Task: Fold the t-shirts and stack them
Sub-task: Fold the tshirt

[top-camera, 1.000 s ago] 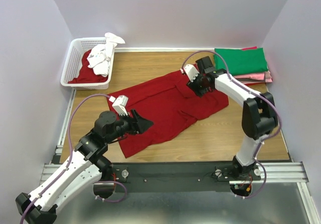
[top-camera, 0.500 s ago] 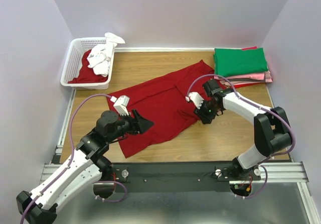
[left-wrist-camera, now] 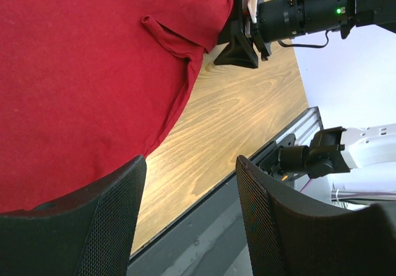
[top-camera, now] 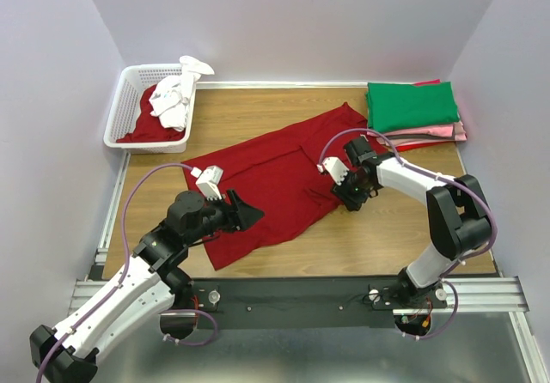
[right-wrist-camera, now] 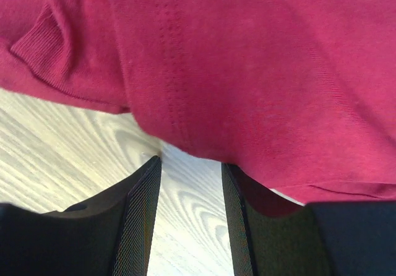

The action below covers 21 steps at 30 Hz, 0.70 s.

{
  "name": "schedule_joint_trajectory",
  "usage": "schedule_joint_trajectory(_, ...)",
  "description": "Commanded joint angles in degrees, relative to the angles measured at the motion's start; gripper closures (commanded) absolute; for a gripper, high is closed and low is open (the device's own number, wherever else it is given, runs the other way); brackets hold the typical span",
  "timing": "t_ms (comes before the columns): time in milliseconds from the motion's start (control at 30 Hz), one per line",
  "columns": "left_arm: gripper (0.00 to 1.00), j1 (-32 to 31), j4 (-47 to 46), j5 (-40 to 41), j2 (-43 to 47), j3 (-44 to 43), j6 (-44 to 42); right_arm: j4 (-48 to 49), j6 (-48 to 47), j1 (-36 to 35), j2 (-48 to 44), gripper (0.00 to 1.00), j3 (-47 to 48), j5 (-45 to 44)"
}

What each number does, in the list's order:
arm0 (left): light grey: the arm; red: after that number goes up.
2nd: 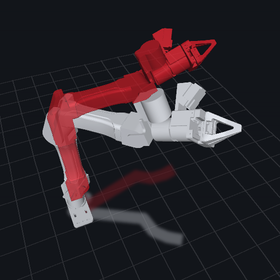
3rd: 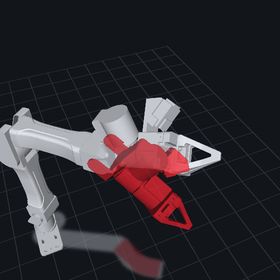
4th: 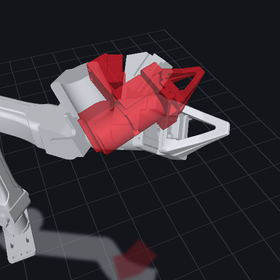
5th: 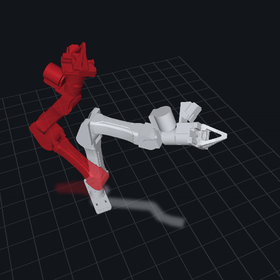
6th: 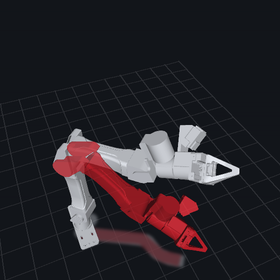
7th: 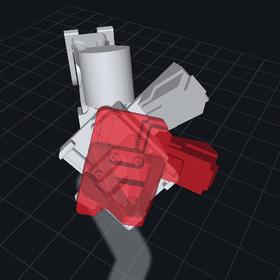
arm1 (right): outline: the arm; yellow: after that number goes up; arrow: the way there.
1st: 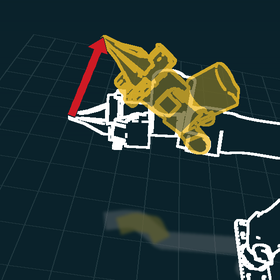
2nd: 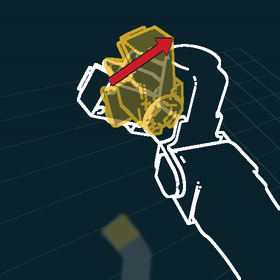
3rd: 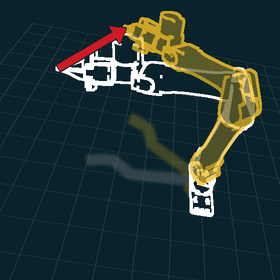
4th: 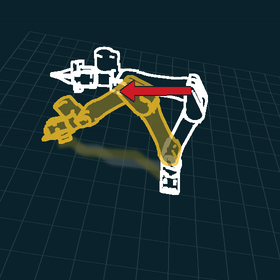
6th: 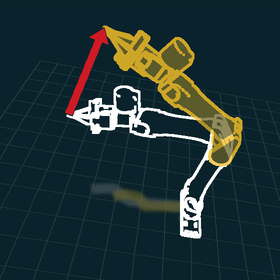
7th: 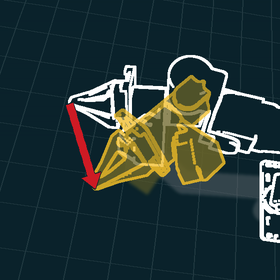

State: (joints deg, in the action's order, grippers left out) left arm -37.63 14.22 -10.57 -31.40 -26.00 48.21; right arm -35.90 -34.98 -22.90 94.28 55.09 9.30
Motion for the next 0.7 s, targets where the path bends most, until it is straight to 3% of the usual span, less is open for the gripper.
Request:
schedule_joint_trajectory(0, 0.32, -0.1, -1.2, -1.1, 0.5, 0.5, 0.3, 2.0, 1.2, -0.2, 0.6, 0.49, 2.4, -2.2)
schedule_joint_trajectory(367, 0.32, -0.1, -1.5, -1.1, 0.3, 0.7, 0.1, 2.8, 2.6, -0.3, 4.2, 0.54, 7.3, -2.0)
schedule_joint_trajectory(533, 0.32, -0.1, -1.3, -1.2, 0.4, 0.7, 0.0, 2.7, 2.6, -0.4, 4.8, 0.89, 7.8, -1.8)
schedule_joint_trajectory(667, 0.32, -0.2, -1.5, -1.4, 0.2, 0.7, 0.0, 2.6, 1.9, -0.5, 3.5, 0.96, 8.2, -2.3)
